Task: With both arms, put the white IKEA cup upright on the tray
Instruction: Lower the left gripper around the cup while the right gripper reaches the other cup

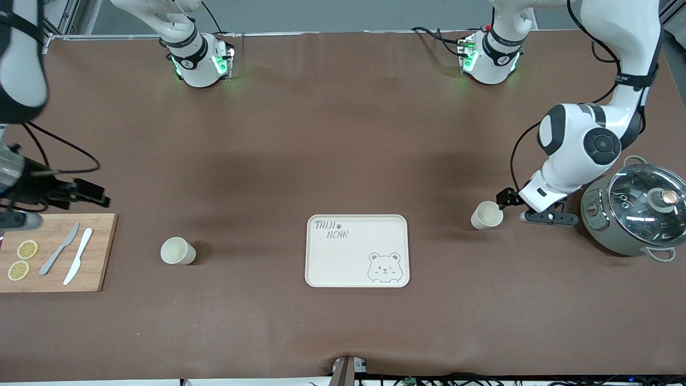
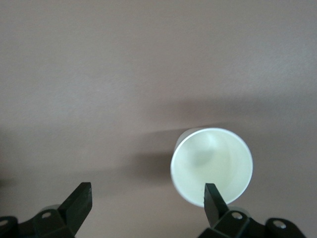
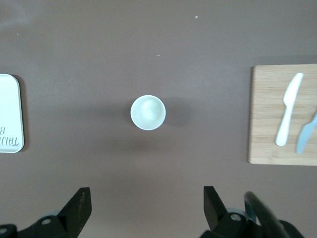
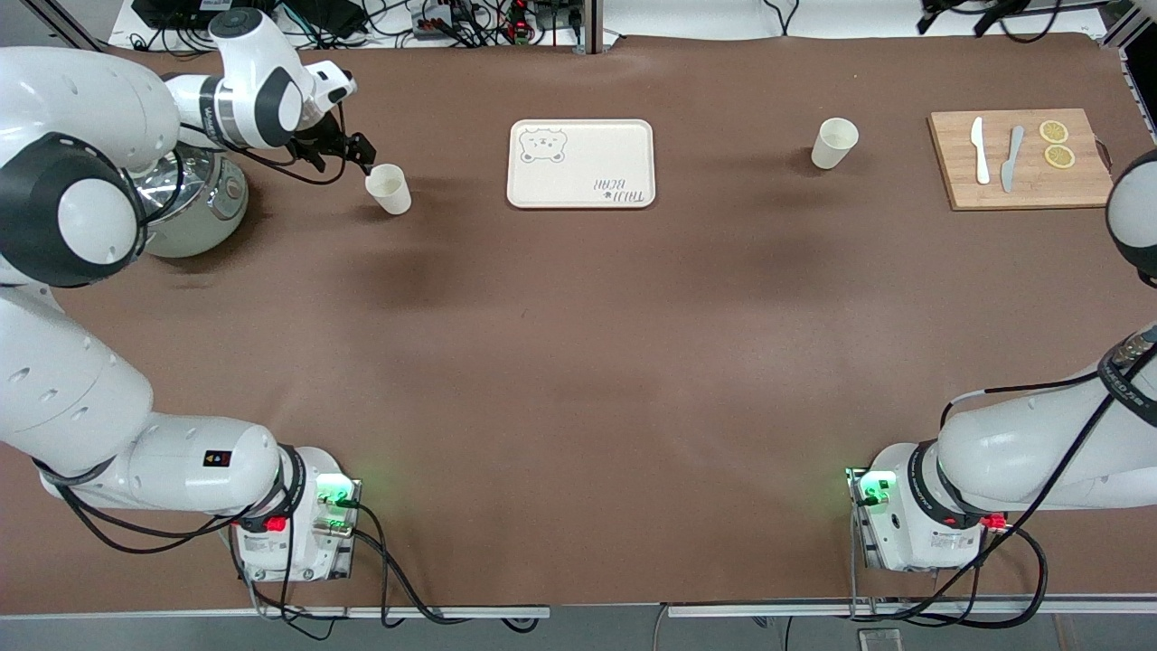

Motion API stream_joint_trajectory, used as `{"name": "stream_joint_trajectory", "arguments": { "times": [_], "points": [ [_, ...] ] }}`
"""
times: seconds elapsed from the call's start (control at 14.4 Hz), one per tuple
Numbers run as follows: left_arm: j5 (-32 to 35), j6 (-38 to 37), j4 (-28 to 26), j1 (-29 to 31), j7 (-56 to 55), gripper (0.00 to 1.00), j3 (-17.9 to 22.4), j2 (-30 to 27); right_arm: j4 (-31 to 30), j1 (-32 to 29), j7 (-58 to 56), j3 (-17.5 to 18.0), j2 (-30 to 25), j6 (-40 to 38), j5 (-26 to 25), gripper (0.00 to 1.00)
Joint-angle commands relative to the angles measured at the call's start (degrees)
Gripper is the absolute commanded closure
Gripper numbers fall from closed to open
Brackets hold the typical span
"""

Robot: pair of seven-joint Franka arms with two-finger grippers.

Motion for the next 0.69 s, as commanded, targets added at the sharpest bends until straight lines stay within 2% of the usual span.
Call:
{"name": "stream_joint_trajectory", "arguments": {
  "times": [0.0, 0.28, 0.62],
  "points": [
    [1.00, 4.07, 0.04, -1.21, -3.00, 0.00, -0.48, 2.16, -3.24, 0.18, 1.51, -0.25, 1.21, 4.51, -0.26, 0.00],
    [1.00, 7.06, 0.22, -2.09, -4.33, 0.00, -0.48, 4.01, -7.82, 0.44, 1.51, -0.16, 1.83, 10.07, -0.26, 0.00],
    [1.00, 7.07, 1.01, -2.01, -4.33, 0.00, -0.48, 5.07, -13.27, 1.76, 1.51, -0.16, 2.71, 17.88, -0.26, 0.00]
  ]
}}
